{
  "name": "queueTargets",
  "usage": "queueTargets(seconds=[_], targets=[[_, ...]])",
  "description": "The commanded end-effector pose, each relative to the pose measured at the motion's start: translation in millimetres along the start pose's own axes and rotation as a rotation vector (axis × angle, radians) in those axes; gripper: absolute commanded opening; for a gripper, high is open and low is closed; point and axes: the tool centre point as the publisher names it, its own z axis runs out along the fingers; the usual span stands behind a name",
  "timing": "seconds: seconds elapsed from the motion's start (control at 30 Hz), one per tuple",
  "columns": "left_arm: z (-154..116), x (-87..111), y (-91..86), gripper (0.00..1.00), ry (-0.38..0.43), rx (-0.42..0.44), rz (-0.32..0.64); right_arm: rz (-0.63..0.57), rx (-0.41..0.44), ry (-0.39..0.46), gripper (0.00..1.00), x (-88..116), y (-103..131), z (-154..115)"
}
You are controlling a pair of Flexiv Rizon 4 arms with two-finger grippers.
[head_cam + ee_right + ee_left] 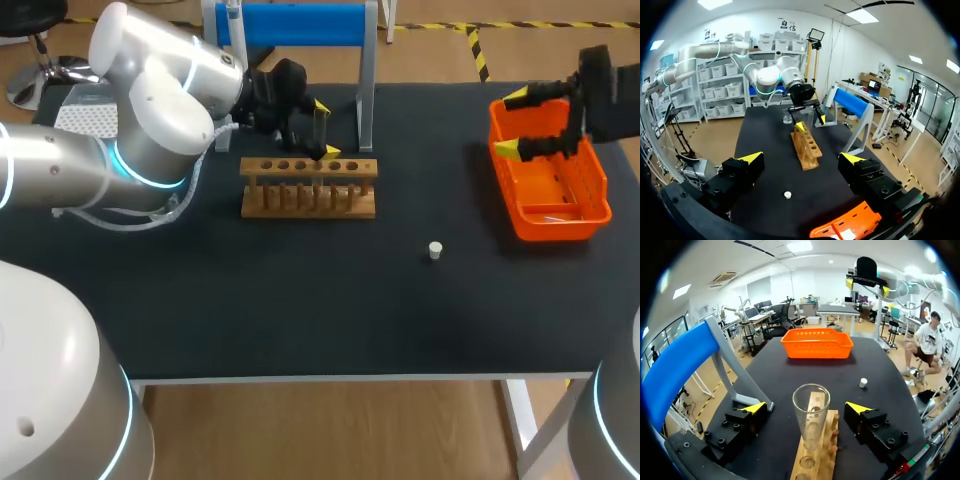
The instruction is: Invert the test tube, pick up the pipette, mount the tip to pipette, aspirate from beaker and dispense into the tube, eject the tip, return the pipette, and cap with the stopper.
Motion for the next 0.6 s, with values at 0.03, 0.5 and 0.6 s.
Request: queueTargets(seconds=[0.03,0.5,0.6], targets=[[0,-0.6,-0.4,1.0,0.002,-0.003,-0.001,0.014,0.011,-0.026,1.0,25,-13,-1],[0,-0.6,-0.4,1.0,0.002,-0.003,-0.001,0.036,0.095,-0.028,1.0,76,-83,23],[0,-0.6,-0.4,1.0,0.002,-0.003,-0.001,0.059,0.125,-0.026,1.0,82,-100,33]])
